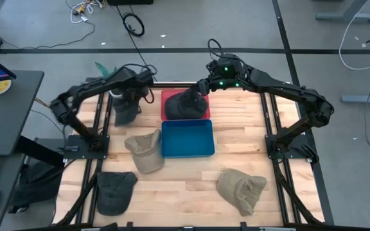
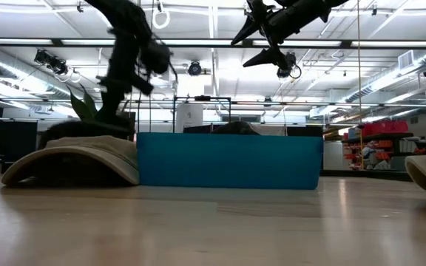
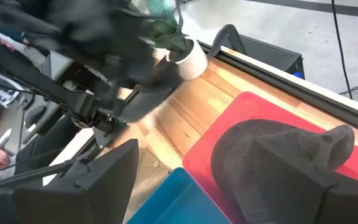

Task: Pick & Place hat
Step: Put the top black cap into the red bin

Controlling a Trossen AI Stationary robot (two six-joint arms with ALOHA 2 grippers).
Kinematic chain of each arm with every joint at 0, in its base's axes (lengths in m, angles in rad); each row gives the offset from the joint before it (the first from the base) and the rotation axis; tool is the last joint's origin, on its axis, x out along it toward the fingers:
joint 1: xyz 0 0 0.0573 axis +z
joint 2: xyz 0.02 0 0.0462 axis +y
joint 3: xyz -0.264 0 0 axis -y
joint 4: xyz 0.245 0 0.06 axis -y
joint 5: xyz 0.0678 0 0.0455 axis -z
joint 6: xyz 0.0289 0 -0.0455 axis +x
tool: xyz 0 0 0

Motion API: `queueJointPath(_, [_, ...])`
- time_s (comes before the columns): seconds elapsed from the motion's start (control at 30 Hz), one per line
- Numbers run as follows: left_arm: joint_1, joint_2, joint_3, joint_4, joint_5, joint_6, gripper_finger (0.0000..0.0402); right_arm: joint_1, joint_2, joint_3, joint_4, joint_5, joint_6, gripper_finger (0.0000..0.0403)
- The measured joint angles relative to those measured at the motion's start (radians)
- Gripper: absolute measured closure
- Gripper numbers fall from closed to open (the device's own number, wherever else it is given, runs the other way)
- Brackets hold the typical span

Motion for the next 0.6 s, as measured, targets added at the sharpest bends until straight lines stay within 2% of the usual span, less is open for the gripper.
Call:
queueJointPath(0.23, [-0.123,-0.265,0.0,0.026,-0.064,0.006,0.04,-0.055,0.0,0.0,0.0,0.001,0.027,0.0092])
queueJointPath(0.37, [-0.224,-0.381,0.0,0.062,-0.069,0.11,0.04,-0.087,0.0,0.0,0.001,-0.017,0.055,0.0092])
queueJointPath(0.5, [-0.347,-0.455,0.0,0.123,-0.063,0.255,0.04,-0.112,0.0,0.0,0.007,-0.079,0.082,0.0092])
queueJointPath(0.6, [-0.445,-0.469,0.0,0.199,-0.132,0.352,0.04,-0.121,0.0,0.0,0.013,-0.126,0.086,0.0092])
